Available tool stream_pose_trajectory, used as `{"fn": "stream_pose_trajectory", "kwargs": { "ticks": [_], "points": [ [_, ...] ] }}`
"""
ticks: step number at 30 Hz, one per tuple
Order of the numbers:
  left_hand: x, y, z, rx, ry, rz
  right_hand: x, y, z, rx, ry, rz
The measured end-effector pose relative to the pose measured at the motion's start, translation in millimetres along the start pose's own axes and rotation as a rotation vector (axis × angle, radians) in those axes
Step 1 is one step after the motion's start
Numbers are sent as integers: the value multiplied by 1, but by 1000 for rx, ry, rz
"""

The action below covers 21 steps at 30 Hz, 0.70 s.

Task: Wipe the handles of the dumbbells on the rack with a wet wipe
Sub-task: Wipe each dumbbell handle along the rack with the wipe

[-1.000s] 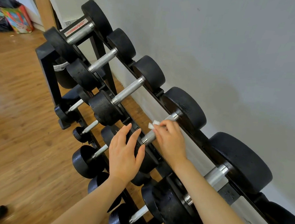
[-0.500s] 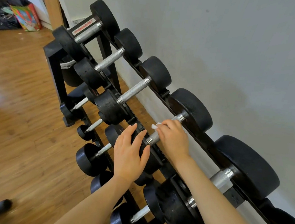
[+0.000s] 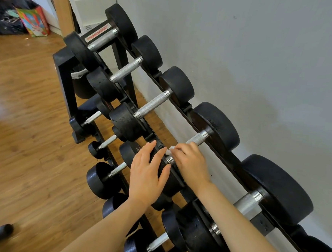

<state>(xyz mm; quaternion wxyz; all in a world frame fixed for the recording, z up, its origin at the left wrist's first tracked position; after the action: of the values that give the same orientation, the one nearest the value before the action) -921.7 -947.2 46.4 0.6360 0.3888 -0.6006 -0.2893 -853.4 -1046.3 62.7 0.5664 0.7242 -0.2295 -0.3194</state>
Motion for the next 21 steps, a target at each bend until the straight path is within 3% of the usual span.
{"fn": "stream_pose_trajectory", "kwargs": {
  "ticks": [2,7,11,16,21],
  "points": [
    [0,0,0,-23,-4,6,-7,0,-2,-28,48,48],
    [-9,-1,8,-72,-49,-3,9,9,-11,26,-31,33],
    [-19,-3,17,-68,-22,9,-13,-2,-7,-42,110,43],
    [-18,-3,17,-72,-21,0,1,2,-10,-13,-31,-29],
    [-20,-3,17,-67,-15,-4,-14,-4,-9,-83,83,12]
  ]
}}
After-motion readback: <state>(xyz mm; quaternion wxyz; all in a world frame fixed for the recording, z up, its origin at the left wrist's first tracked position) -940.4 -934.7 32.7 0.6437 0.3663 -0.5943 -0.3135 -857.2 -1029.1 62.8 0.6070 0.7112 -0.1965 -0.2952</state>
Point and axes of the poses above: each hand's wrist, its own z-axis away from the middle knuckle, its own y-axis out of the back of the hand, x = y × z, the point moved 10 cm from there along -z, towards the middle knuckle, and after that the axes turned 10 degrees about -x, right-handed, at the moved point
